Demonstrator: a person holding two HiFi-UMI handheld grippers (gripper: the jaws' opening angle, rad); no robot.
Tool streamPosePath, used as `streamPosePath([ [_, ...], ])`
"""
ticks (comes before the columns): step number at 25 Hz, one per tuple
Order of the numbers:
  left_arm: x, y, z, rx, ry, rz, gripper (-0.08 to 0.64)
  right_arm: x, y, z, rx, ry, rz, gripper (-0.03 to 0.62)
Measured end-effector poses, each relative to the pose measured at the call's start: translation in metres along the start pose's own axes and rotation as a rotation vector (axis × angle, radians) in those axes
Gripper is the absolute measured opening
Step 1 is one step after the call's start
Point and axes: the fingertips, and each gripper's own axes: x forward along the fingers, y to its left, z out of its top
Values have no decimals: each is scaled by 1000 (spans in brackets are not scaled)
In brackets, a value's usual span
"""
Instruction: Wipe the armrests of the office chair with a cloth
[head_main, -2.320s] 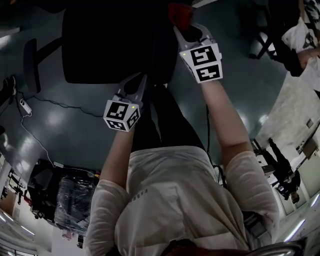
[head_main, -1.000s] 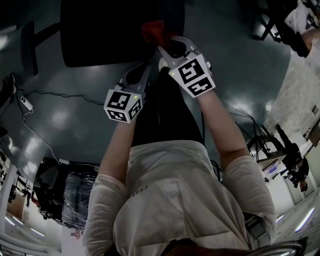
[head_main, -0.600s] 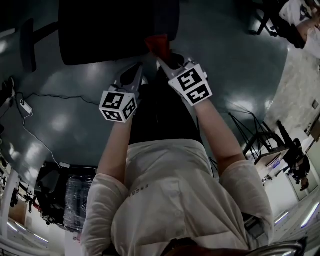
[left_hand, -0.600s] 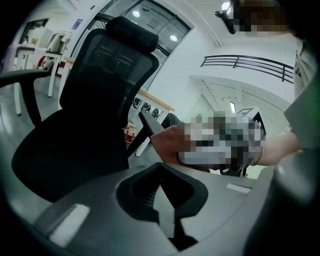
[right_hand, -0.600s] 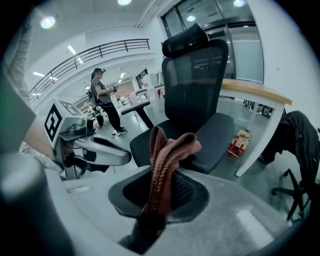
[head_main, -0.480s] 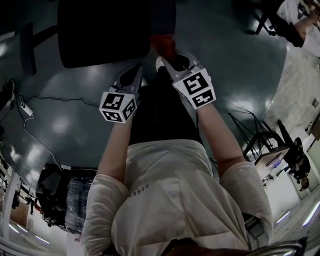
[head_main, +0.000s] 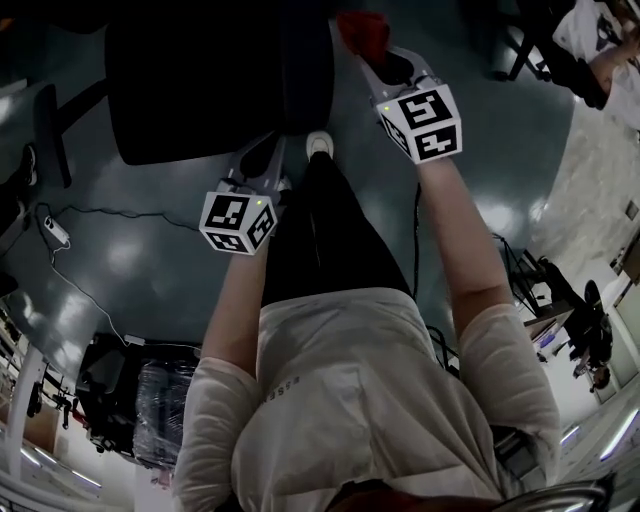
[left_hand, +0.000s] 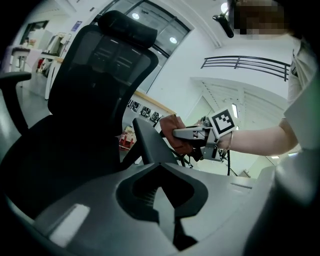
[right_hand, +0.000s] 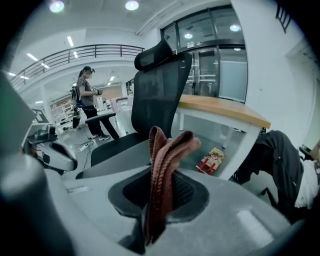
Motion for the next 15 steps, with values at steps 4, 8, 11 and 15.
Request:
streamPosePath([
  [4, 14, 5, 3, -25, 6, 27, 17, 40, -19, 8, -45, 22, 54, 48],
  [8, 13, 10, 5, -50, -6, 42, 17, 70, -19, 11, -114, 36, 130, 48],
  [11, 11, 10, 5, -49, 2, 39, 17, 74, -6, 11, -216, 27, 206, 48],
  [15, 10, 10, 3, -46, 1, 35, 17, 66, 8, 4, -299, 25, 258, 48],
])
